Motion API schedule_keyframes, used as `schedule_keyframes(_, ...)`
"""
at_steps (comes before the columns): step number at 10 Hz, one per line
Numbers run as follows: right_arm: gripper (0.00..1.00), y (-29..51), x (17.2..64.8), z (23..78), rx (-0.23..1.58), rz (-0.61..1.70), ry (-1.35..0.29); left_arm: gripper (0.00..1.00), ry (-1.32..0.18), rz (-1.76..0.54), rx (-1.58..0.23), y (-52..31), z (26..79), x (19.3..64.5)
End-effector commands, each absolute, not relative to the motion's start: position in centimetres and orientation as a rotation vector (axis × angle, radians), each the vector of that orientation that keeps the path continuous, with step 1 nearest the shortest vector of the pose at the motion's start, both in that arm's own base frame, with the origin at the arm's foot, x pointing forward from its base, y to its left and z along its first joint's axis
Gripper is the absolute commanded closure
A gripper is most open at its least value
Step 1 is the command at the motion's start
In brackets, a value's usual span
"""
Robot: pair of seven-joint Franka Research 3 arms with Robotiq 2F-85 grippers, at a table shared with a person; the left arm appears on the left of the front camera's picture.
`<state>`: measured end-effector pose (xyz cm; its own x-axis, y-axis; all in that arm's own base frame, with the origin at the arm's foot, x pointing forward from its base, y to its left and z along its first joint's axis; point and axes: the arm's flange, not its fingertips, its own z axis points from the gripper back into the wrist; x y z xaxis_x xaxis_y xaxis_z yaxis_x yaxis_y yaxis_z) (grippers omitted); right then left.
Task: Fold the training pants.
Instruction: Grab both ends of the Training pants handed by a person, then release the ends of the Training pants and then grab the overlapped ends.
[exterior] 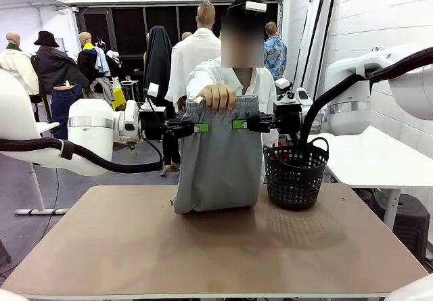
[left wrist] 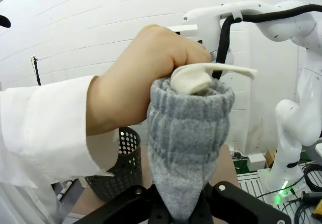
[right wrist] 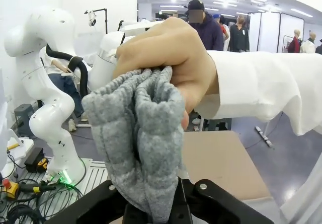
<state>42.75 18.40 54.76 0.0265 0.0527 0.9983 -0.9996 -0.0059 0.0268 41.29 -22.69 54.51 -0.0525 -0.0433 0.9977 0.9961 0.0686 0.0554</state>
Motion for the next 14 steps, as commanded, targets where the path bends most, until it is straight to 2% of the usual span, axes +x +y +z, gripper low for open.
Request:
schedule_keyframes(1, 1.00, 19.0, 43.9, 55.1, 1.138, 1.173, -1.142, 1.00, -1.231, -1.304, -1.123, -22.9, 54.9, 42.5)
schedule_keyframes(2, 1.00, 18.4, 42.8, 54.8, 1.188, 1.219, -1.148, 1.00, -1.250, -1.216, -1.101, -22.7, 54.5, 41.3)
schedule_keyframes(14, 1.00, 18.4, 42.8, 54.8, 1.188, 1.219, -1.148, 1.00, -1.250, -1.216, -1.101, -22.7, 54.5, 41.3)
